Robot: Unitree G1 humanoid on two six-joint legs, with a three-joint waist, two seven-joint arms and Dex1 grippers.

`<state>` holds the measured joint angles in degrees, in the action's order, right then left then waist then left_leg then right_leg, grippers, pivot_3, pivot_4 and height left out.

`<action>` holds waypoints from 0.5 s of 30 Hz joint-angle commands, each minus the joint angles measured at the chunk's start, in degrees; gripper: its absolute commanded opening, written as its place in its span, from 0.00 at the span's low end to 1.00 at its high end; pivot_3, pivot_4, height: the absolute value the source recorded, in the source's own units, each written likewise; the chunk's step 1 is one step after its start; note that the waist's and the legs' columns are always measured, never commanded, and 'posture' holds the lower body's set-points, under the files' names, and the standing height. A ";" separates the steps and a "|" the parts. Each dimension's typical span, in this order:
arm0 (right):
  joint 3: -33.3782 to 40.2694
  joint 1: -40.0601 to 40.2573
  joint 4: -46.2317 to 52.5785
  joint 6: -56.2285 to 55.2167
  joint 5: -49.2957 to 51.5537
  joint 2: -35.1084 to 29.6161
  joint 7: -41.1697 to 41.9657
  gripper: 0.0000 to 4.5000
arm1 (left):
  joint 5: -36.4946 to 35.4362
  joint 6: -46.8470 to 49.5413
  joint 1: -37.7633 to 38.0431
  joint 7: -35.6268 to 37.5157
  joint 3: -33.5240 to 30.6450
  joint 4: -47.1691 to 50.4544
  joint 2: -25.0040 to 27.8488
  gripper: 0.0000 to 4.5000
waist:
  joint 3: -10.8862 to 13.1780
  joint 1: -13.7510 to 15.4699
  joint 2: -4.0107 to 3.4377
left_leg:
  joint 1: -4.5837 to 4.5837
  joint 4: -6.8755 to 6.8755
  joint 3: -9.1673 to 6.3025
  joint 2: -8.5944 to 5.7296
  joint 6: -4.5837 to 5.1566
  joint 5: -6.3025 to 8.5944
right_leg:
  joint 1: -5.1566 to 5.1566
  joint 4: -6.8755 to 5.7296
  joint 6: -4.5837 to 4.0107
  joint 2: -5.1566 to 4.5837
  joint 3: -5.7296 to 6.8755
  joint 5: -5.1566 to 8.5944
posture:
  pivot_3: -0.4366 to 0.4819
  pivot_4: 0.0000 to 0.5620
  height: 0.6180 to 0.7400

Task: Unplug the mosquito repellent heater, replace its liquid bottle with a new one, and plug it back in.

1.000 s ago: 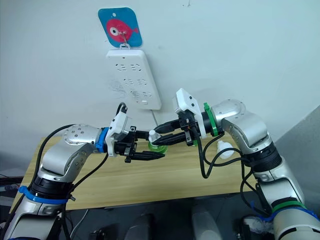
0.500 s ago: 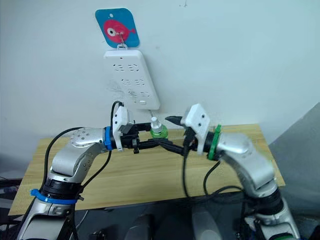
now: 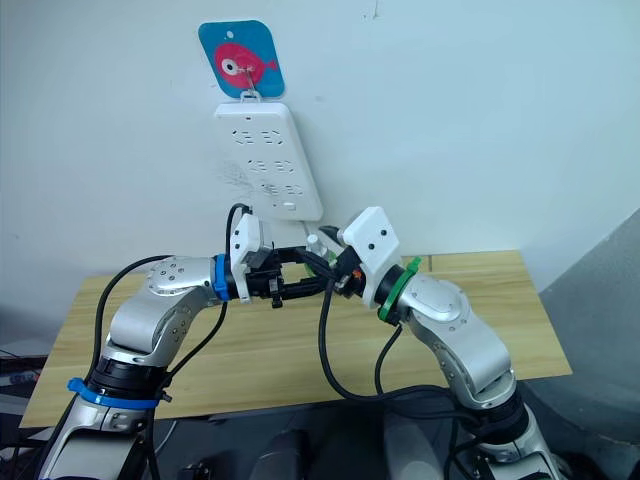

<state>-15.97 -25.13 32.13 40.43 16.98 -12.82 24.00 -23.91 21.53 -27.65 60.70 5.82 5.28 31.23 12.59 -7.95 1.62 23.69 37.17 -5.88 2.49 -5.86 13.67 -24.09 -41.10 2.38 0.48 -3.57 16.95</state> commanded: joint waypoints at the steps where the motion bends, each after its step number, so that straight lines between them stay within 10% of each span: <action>1: -0.17 -0.86 0.39 0.68 1.36 -0.63 1.97 0.22 | 0.04 -1.69 -1.19 0.25 -0.52 1.02 -0.17 0.51 | -0.03 0.01 0.01 | 0.00 0.00 0.00 0.00 0.00 0.00 | 0.00 0.00 0.00 0.00 0.00 0.00 | 0.34 0.27 0.88; 5: 0.20 -1.97 -0.85 0.74 3.30 -1.97 5.79 0.22 | 0.09 -2.01 -1.59 0.68 -0.54 0.53 0.02 0.51 | -0.06 0.01 0.02 | 0.00 0.00 0.00 0.00 0.00 0.00 | 0.01 0.00 0.00 0.00 0.00 0.00 | 0.35 0.27 0.88; 15: -0.28 -20.33 -25.74 -11.74 10.98 -13.74 47.12 0.22 | -4.89 1.48 -0.62 10.08 -0.04 4.87 4.82 0.51 | -0.04 -0.11 -0.02 | -0.21 -0.12 0.06 0.01 0.03 0.01 | 0.11 0.06 -0.02 0.03 -0.01 0.01 | 0.35 0.29 0.88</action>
<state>-15.86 -44.47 7.83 30.65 27.23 -25.92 66.33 -27.02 22.65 -27.70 69.86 6.86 7.93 35.35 12.55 -8.05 1.61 23.49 37.05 -5.83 2.51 -5.83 13.68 -23.97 -41.02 2.36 0.52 -3.57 16.96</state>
